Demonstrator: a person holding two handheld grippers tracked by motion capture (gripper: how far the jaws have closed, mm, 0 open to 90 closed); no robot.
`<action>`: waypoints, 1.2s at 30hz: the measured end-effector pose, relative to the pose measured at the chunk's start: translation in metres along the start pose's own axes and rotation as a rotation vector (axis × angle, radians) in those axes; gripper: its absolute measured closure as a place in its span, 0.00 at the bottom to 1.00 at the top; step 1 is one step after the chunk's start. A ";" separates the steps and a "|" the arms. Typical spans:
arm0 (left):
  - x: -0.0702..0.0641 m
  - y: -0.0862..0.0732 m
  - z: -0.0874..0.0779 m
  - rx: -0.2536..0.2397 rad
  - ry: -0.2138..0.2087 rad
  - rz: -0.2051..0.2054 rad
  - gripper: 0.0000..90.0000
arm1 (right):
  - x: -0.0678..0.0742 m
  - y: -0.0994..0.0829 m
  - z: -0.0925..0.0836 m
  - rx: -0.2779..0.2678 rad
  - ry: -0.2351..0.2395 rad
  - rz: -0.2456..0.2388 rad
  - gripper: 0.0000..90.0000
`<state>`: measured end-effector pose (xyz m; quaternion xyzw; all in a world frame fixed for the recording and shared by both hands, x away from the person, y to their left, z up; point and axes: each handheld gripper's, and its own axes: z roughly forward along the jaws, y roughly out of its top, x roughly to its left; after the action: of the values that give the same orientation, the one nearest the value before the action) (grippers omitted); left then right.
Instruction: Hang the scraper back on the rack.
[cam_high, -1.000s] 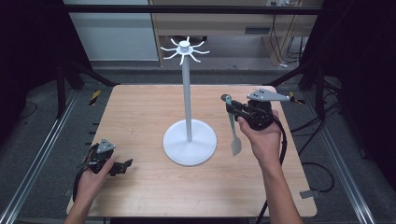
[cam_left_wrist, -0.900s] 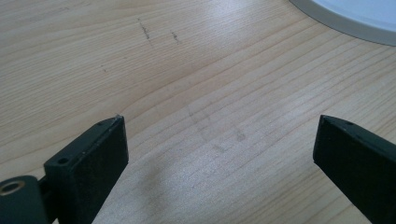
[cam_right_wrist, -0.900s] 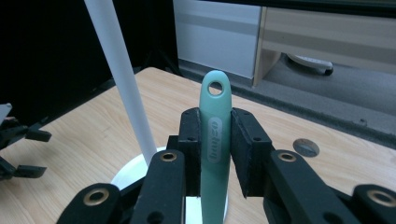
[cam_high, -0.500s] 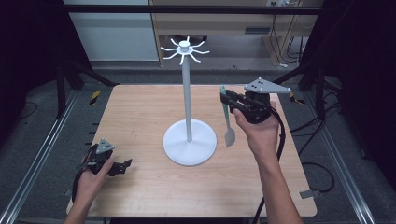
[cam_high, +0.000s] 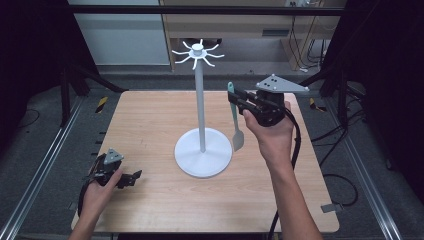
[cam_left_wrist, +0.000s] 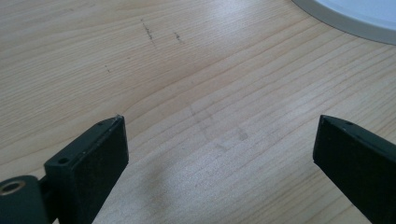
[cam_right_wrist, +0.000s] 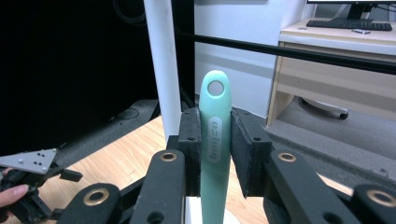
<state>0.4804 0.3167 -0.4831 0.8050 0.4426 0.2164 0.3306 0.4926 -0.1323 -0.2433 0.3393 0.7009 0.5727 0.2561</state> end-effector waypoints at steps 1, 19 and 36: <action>0.000 0.000 0.000 0.003 -0.001 0.001 0.03 | 0.001 0.001 0.000 -0.001 0.001 0.002 0.83; 0.002 -0.001 -0.001 0.006 0.006 0.002 0.03 | 0.020 0.028 -0.004 -0.052 0.015 -0.027 0.83; 0.000 0.001 0.001 0.005 0.001 0.007 0.03 | 0.029 0.047 -0.006 -0.092 0.024 -0.053 0.83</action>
<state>0.4816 0.3165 -0.4834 0.8072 0.4405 0.2171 0.3274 0.4779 -0.1086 -0.1955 0.3014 0.6856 0.6015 0.2779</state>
